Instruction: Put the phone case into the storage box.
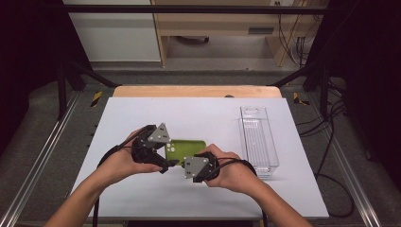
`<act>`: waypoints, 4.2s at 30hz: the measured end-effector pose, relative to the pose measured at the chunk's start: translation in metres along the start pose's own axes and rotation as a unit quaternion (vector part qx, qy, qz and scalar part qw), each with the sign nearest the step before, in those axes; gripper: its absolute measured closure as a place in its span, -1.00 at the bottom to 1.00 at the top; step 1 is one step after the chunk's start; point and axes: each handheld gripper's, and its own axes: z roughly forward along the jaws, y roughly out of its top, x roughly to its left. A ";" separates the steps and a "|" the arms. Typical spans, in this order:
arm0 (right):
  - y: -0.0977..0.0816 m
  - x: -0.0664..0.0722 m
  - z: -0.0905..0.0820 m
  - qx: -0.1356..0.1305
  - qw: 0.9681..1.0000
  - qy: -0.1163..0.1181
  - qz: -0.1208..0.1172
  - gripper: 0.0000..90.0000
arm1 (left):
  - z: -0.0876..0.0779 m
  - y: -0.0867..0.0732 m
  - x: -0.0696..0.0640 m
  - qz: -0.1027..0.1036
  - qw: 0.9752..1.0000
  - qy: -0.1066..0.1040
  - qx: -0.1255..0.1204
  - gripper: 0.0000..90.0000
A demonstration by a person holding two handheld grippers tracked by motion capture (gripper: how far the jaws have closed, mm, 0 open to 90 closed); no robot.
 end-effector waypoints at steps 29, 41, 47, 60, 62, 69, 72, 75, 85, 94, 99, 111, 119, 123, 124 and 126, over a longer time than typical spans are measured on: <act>-0.033 -0.024 -0.014 -0.013 0.992 -0.072 0.106 0.95 | -0.018 -0.048 -0.001 -0.114 0.976 0.097 -0.156 -0.88; -0.050 -0.036 -0.026 -0.064 0.968 -0.136 0.201 0.95 | -0.010 -0.068 -0.017 -0.156 0.960 0.133 -0.193 -0.90; -0.055 -0.040 -0.028 -0.084 0.955 -0.162 0.233 0.95 | -0.004 -0.080 -0.027 -0.164 0.953 0.151 -0.204 -0.90; -0.060 -0.048 -0.029 -0.117 0.924 -0.223 0.287 0.95 | 0.010 -0.119 -0.040 -0.207 0.924 0.211 -0.241 -0.89; -0.059 -0.049 -0.029 -0.122 0.918 -0.238 0.293 0.96 | 0.012 -0.124 -0.041 -0.211 0.921 0.218 -0.245 -0.89; -0.061 -0.057 -0.027 -0.129 0.893 -0.279 0.329 0.96 | 0.013 -0.140 -0.041 -0.222 0.915 0.224 -0.251 -0.90; -0.063 -0.061 -0.026 -0.134 0.878 -0.298 0.349 0.96 | 0.013 -0.148 -0.043 -0.228 0.914 0.223 -0.252 -0.90; -0.067 -0.066 -0.027 -0.140 0.862 -0.317 0.370 0.96 | 0.012 -0.153 -0.043 -0.236 0.909 0.230 -0.254 -0.90; -0.094 -0.085 -0.037 -0.148 0.819 -0.359 0.422 0.97 | 0.011 -0.159 -0.041 -0.245 0.904 0.240 -0.255 -0.90; -0.114 -0.104 -0.047 -0.148 0.782 -0.407 0.449 0.97 | 0.013 -0.159 -0.043 -0.244 0.904 0.240 -0.254 -0.90; -0.124 -0.111 -0.048 -0.141 0.772 -0.417 0.458 0.97 | 0.012 -0.160 -0.042 -0.246 0.904 0.240 -0.255 -0.90; -0.146 -0.123 -0.053 -0.131 0.762 -0.422 0.473 0.97 | 0.012 -0.161 -0.041 -0.251 0.901 0.240 -0.261 -0.90; -0.163 -0.127 -0.045 -0.121 0.755 -0.414 0.494 0.97 | 0.012 -0.161 -0.041 -0.250 0.900 0.239 -0.265 -0.90; -0.167 -0.128 -0.043 -0.116 0.754 -0.417 0.494 0.97 | 0.011 -0.161 -0.041 -0.250 0.900 0.239 -0.265 -0.90; -0.169 -0.129 -0.041 -0.112 0.754 -0.417 0.495 0.97 | 0.011 -0.161 -0.041 -0.250 0.900 0.240 -0.265 -0.90; -0.170 -0.129 -0.041 -0.109 0.754 -0.416 0.496 0.97 | 0.011 -0.161 -0.041 -0.250 0.900 0.240 -0.265 -0.90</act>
